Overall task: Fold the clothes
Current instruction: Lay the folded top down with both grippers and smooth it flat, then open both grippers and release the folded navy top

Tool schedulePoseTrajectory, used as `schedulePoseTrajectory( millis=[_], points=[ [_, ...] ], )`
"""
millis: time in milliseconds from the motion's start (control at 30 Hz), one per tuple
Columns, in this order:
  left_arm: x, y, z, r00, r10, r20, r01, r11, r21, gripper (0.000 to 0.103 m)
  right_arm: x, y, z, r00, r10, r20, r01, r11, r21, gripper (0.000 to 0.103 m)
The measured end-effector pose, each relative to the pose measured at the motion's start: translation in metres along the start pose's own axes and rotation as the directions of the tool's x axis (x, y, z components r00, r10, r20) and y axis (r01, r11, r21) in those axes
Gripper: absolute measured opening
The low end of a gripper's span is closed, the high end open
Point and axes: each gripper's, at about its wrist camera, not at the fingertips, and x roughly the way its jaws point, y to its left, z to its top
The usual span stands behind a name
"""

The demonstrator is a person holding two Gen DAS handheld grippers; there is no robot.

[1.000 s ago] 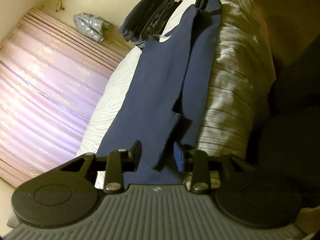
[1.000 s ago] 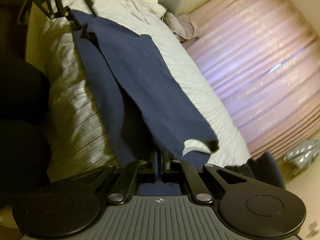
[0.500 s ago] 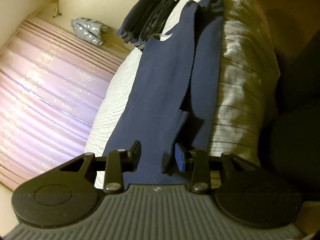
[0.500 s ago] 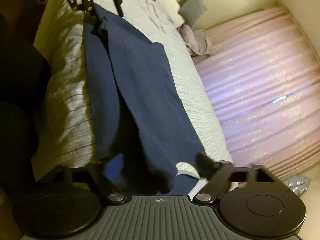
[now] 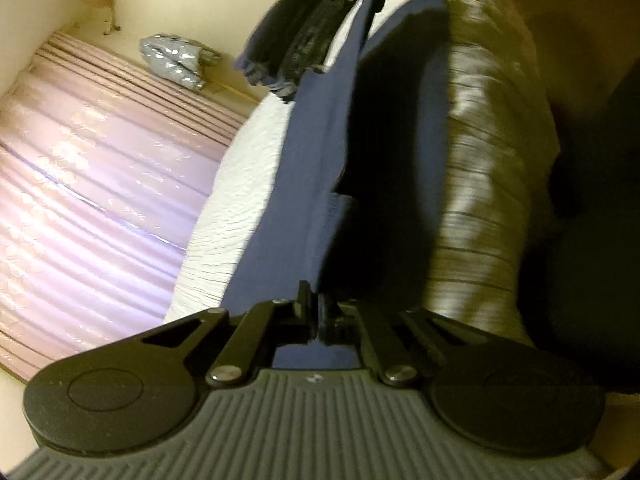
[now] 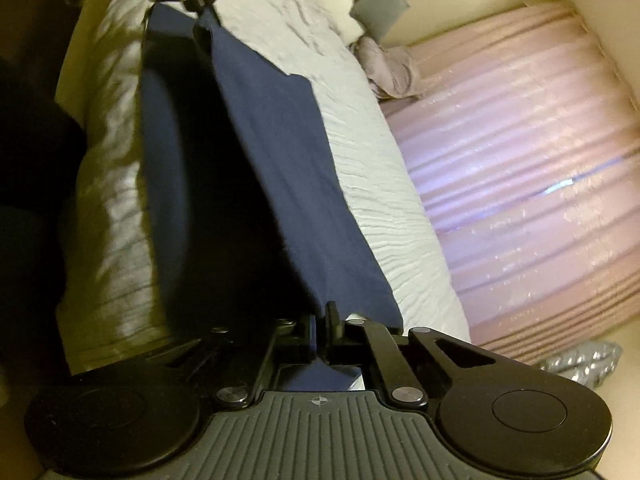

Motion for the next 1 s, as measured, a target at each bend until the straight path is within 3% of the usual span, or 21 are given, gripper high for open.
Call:
schedulePoseTrajectory(
  millis=[167,567,833,1000],
  points=[
    [0.003,-0.017,-0.001,1.0,-0.018,-0.023,0.018,1.0,0.012,0.002,0.0,0.029,-0.01,0.998,0.064,-0.022,-0.064,0.998,0.017,0.002],
    [0.013,-0.02,-0.007,0.996,-0.042,-0.074,0.045,0.999,0.029,0.004,0.01,0.044,-0.021,0.997,0.058,-0.056,-0.058,0.998,-0.005,0.002],
    [-0.017,0.0,-0.025,0.988,-0.036,-0.148,0.022,0.995,-0.096,0.01,-0.015,0.042,-0.032,0.992,0.02,-0.128,-0.01,0.996,0.083,0.003],
    [-0.027,0.015,-0.021,0.988,-0.004,-0.153,-0.03,0.976,-0.213,0.012,-0.03,0.026,-0.017,0.998,-0.002,-0.064,0.016,0.974,0.226,0.003]
  ],
)
